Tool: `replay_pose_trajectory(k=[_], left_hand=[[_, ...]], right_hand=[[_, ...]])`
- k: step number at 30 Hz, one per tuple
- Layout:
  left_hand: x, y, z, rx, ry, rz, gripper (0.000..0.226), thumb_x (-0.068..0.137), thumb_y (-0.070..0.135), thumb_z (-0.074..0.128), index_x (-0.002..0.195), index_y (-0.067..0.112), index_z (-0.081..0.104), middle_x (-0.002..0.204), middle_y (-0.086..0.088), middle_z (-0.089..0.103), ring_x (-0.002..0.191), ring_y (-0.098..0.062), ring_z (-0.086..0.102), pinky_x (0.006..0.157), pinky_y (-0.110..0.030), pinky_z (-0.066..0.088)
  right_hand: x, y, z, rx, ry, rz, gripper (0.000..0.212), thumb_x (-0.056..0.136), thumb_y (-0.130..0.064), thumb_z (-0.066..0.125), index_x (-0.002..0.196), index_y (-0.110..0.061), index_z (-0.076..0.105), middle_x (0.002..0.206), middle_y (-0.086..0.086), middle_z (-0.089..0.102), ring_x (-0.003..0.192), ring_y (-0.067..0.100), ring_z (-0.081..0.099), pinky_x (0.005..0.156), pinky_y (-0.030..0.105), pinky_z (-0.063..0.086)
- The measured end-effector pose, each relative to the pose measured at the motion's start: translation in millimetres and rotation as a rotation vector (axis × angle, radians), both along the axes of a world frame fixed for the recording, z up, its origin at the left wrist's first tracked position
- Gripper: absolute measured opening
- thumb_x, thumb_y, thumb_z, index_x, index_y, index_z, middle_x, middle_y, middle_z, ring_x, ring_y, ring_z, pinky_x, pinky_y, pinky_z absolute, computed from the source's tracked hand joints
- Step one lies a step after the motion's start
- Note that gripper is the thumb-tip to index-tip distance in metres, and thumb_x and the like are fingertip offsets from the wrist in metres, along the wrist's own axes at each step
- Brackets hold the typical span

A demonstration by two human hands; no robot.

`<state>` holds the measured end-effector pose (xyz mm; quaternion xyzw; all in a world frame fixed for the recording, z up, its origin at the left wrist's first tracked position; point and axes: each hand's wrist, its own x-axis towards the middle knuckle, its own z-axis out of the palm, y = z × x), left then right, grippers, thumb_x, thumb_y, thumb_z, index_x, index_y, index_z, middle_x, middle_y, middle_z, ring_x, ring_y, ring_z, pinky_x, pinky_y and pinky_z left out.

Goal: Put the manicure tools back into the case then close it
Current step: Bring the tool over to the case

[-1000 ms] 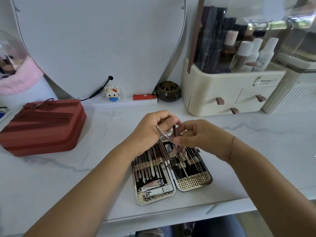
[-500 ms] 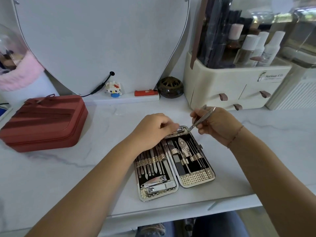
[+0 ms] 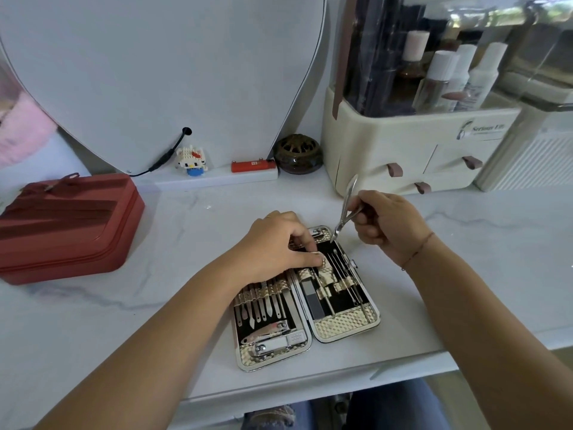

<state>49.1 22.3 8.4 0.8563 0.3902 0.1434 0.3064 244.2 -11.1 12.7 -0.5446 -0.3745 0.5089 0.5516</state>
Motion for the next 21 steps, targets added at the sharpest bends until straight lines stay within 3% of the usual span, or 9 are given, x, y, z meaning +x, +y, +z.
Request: replay_pose_trajectory(k=[5,8,12,17,21], left_hand=[[-1,-3,6,-0.154,-0.22,0.015,0.007,0.074,0.029,0.078,0.074,0.026,0.071,0.086,0.009,0.063,0.084,-0.007,0.059,0.079,-0.019,0.045],[-3,-5,10,-0.179,-0.27,-0.021,0.005,0.075,0.025,0.077,0.075,0.023,0.073,0.085,0.011,0.064,0.085,-0.003,0.061,0.083,-0.006,0.04],[-4,-7,13,-0.169,-0.307,-0.065,0.006,0.073,0.019,0.079,0.076,0.018,0.074,0.077,0.016,0.066,0.074,0.001,0.06,0.077,-0.011,0.046],[-3,-10,14,-0.159,-0.324,-0.079,0.007,0.073,0.018,0.08,0.078,0.016,0.074,0.076,0.009,0.07,0.071,-0.003,0.06,0.074,-0.022,0.051],[-2,-9,12,-0.131,-0.329,-0.059,0.007,0.074,0.019,0.079,0.077,0.018,0.074,0.08,0.006,0.069,0.073,0.0,0.061,0.076,-0.016,0.05]], right_hand=[[2,-3,-1,0.038,0.084,0.075,0.034,0.098,-0.027,0.039,0.077,-0.006,0.057,0.054,0.0,0.046,0.041,0.01,0.036,0.037,0.018,0.027],[0,-3,-1,0.063,0.071,0.112,0.036,0.099,-0.028,0.037,0.077,-0.007,0.056,0.054,0.0,0.047,0.041,0.01,0.038,0.037,0.018,0.029],[-1,-2,-5,0.036,-0.051,0.141,0.035,0.1,-0.026,0.035,0.077,-0.008,0.054,0.057,0.003,0.045,0.04,0.01,0.037,0.037,0.018,0.029],[-5,-3,-6,-0.076,-0.154,0.226,0.036,0.1,-0.029,0.034,0.075,-0.01,0.053,0.054,0.003,0.045,0.036,0.01,0.033,0.038,0.015,0.026],[-7,1,-5,-0.117,-0.186,0.247,0.036,0.1,-0.03,0.034,0.075,-0.011,0.053,0.053,0.002,0.045,0.036,0.01,0.033,0.037,0.015,0.027]])
